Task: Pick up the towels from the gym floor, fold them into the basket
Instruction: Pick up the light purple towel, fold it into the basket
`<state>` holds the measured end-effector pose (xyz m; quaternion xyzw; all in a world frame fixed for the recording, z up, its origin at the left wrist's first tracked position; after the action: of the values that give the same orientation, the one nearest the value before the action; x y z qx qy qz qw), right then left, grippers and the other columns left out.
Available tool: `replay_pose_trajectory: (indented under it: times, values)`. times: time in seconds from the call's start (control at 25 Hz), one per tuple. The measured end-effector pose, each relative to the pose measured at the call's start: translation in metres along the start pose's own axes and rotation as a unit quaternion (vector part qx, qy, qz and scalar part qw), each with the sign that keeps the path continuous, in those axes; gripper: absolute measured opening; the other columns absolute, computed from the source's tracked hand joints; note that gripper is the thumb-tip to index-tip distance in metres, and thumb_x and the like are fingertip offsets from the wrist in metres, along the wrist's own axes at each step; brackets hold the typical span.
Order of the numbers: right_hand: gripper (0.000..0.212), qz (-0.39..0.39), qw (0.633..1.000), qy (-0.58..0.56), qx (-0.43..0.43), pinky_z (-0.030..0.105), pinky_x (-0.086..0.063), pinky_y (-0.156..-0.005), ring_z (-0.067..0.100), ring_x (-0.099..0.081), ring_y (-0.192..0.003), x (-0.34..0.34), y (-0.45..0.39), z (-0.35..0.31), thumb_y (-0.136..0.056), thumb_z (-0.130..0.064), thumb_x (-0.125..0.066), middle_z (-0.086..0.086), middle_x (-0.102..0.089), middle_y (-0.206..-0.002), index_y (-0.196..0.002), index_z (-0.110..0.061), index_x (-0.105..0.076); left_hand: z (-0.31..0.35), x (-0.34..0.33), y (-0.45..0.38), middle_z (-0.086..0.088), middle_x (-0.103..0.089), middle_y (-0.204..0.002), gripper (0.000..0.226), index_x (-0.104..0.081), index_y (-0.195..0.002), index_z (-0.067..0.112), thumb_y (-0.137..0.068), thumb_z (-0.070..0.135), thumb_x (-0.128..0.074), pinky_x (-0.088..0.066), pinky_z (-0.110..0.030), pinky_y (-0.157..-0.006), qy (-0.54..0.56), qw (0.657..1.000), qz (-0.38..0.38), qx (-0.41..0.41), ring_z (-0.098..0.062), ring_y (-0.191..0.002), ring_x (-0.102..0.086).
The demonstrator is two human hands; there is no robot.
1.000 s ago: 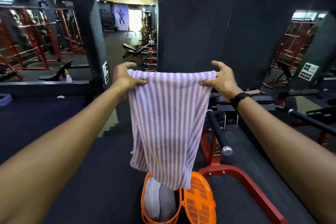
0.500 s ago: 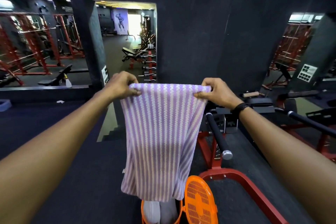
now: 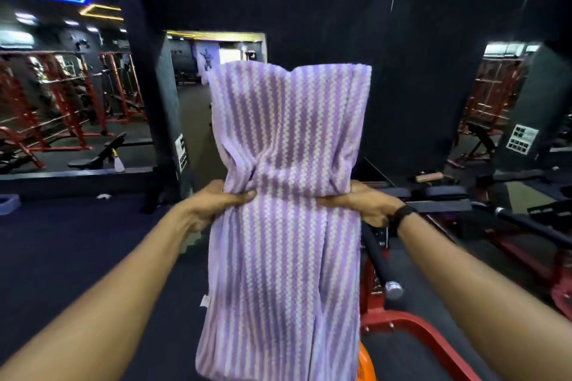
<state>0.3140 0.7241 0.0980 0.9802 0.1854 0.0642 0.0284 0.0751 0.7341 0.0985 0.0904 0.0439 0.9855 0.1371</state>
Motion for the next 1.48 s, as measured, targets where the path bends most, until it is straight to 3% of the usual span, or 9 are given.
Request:
replay_pose_trajectory:
  times: [0.2,0.36,0.68,0.8,0.96,1.04,1.16,1.36,1.48]
  values:
    - [0.044,0.086,0.986,-0.125,-0.067,0.033,-0.056,-0.086,0.023,-0.065,-0.102,0.02,-0.012,0.015,-0.09,-0.021,-0.063,0.015,-0.067,-0.118,-0.127,0.002,-0.058,-0.011,0.005,-0.007,-0.007,-0.074,-0.097,0.061,-0.069,-0.111,0.013,-0.058,0.038,-0.086,-0.054,-0.034,-0.075,0.278,0.958,0.028,0.056,-0.021,-0.09,-0.071]
    - [0.039,0.0,0.994,-0.109,0.017,0.032,-0.054,-0.089,0.024,-0.064,-0.111,0.003,-0.009,0.002,-0.089,-0.009,-0.061,0.011,-0.066,-0.122,-0.128,-0.004,-0.056,-0.017,-0.014,0.009,-0.005,-0.071,-0.113,0.069,-0.057,-0.124,0.014,-0.062,0.024,-0.086,-0.058,-0.029,-0.077,0.09,0.995,-0.045,0.011,-0.017,-0.1,-0.069]
    - [0.097,0.181,0.965,-0.177,0.075,0.036,-0.057,-0.081,0.027,-0.06,-0.113,0.033,-0.013,0.006,-0.063,0.002,-0.084,0.015,-0.052,-0.132,-0.144,-0.01,-0.031,-0.034,0.02,-0.001,-0.017,-0.054,-0.13,0.082,-0.034,-0.14,-0.005,-0.071,-0.001,-0.079,-0.057,-0.034,-0.061,0.283,0.937,0.204,0.028,-0.02,-0.083,-0.067]
    - [0.11,0.173,0.975,-0.12,0.065,0.039,-0.055,-0.089,0.022,-0.06,-0.115,0.031,-0.012,0.009,-0.07,0.014,-0.075,0.007,-0.048,-0.137,-0.152,-0.026,-0.014,-0.011,0.017,-0.001,0.004,-0.032,-0.142,0.122,-0.004,-0.153,0.017,-0.063,-0.003,-0.084,-0.048,-0.035,-0.095,0.085,0.979,0.178,-0.045,-0.018,-0.127,-0.046]
    - [0.042,0.212,0.943,0.233,0.105,0.039,-0.051,-0.088,0.014,-0.063,-0.093,0.045,-0.004,-0.013,-0.066,-0.006,-0.085,0.007,-0.069,-0.105,-0.104,-0.012,-0.069,0.005,0.02,-0.001,-0.002,-0.069,-0.103,0.048,-0.072,-0.102,0.014,-0.057,0.005,-0.088,-0.046,-0.027,-0.087,-0.161,0.963,0.177,-0.122,-0.018,-0.103,-0.061]
    - [0.016,0.224,0.891,0.381,0.104,0.036,-0.043,-0.072,0.019,-0.059,-0.082,0.046,-0.006,-0.018,-0.071,-0.022,-0.083,0.009,-0.069,-0.083,-0.078,-0.015,-0.07,0.006,0.028,0.0,-0.001,-0.063,-0.094,0.026,-0.073,-0.087,0.024,-0.065,0.03,-0.086,-0.043,-0.032,-0.083,-0.294,0.924,0.226,-0.088,-0.02,-0.097,-0.053]
    - [0.026,0.206,0.874,0.417,0.142,0.024,-0.032,-0.06,0.014,-0.051,-0.074,0.044,-0.002,-0.025,-0.073,-0.028,-0.082,-0.003,-0.059,-0.068,-0.061,-0.024,-0.059,0.022,0.028,0.004,0.006,-0.051,-0.087,0.025,-0.064,-0.069,0.031,-0.069,0.051,-0.079,-0.04,-0.031,-0.075,-0.429,0.863,0.237,-0.12,-0.018,-0.094,-0.045]
    - [0.048,0.001,0.945,0.318,0.072,0.012,-0.038,-0.061,-0.01,-0.053,-0.061,0.021,0.015,-0.024,-0.07,-0.028,-0.085,-0.023,-0.059,-0.061,-0.073,0.012,-0.058,0.022,-0.007,0.008,0.012,-0.05,-0.051,0.04,-0.061,-0.055,0.016,-0.065,0.047,-0.084,-0.027,-0.026,-0.052,-0.336,0.938,-0.03,-0.086,-0.007,-0.052,-0.044]
    - [0.069,0.104,0.976,0.114,0.151,0.032,-0.053,-0.07,0.013,-0.065,-0.077,0.058,0.021,-0.088,-0.052,-0.048,-0.09,0.002,-0.07,-0.086,-0.098,-0.001,-0.066,0.078,0.022,0.018,-0.003,-0.071,-0.081,0.071,-0.072,-0.089,0.013,-0.038,0.059,-0.089,-0.049,-0.026,-0.06,0.004,0.989,0.034,-0.145,-0.018,-0.069,-0.064]
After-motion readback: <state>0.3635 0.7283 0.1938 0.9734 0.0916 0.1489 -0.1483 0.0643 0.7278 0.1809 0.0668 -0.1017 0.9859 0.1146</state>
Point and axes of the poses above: each hand's wrist, its own y-axis away from the middle knuckle, its own x-axis out of the back of the hand, z = x × y, the point moved 10 cm from there along -y, towards the middle knuckle
